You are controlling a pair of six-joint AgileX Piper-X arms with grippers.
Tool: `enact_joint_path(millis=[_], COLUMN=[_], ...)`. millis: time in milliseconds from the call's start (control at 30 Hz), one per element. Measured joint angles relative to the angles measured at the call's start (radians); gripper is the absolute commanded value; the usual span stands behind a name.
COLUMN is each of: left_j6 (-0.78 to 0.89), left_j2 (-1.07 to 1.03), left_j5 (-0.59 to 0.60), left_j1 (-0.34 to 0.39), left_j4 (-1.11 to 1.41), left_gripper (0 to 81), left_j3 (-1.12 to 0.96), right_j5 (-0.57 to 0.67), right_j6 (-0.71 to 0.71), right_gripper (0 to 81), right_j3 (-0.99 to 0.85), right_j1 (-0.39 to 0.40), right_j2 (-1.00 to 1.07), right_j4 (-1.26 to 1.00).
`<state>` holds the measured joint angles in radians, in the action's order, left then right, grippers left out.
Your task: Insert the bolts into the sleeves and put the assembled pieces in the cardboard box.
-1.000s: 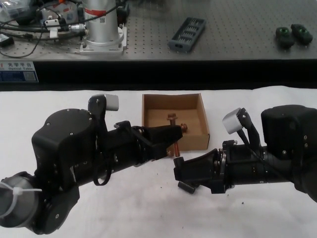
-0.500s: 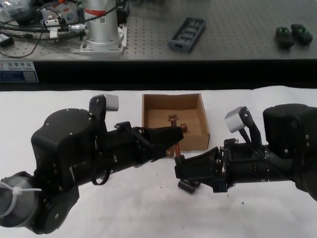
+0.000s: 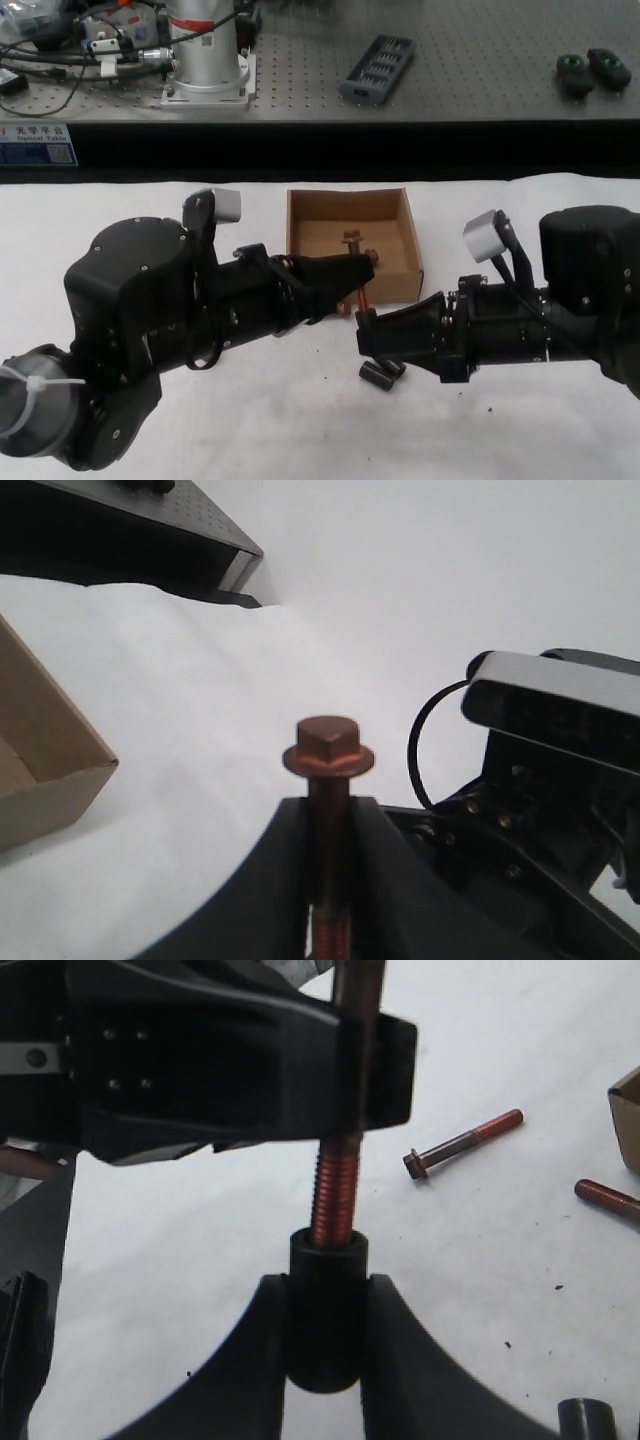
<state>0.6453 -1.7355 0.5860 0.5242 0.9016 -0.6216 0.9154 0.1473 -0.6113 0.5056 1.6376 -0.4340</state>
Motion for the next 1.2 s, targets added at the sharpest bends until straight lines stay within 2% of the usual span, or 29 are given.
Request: enact_joint_path(millis=[267,500,567,767,800,1067,1200], left_j6=[0.012,0.012,0.012,0.012,0.015,0.009,-0.073], left_j2=[0.002,0.002,0.002,0.002,0.002,0.002,0.002], left_j5=[0.010,0.016,0.016,0.016,0.016,0.019,0.002], left_j1=[0.002,0.002,0.002,-0.006,-0.010,-0.046,-0.066], left_j4=[0.029,0.029,0.029,0.024,0.022,0.015,0.013], left_gripper=[0.2,0.6,4.8,32.8,35.6,37.3,37.3], left_j3=[-0.005,-0.005,-0.005,-0.005,-0.005,-0.005,-0.005], right_j5=[0.016,0.017,0.020,0.025,0.024,0.031,0.031], right_j6=[0.092,0.107,0.113,0.115,0.115,0.122,0.122], right_gripper=[3.4,3.4,3.4,3.4,3.4,3.4,3.4], right_j3=[0.000,0.000,0.000,0.000,0.000,0.000,-0.002], right_j1=[-0.006,-0.006,-0.006,-0.013,-0.015,-0.019,-0.019], right_j2=[0.000,0.006,0.007,0.007,0.007,0.007,0.007], right_j4=[-0.107,-0.118,-0.120,-0.132,-0.133,-0.139,-0.139])
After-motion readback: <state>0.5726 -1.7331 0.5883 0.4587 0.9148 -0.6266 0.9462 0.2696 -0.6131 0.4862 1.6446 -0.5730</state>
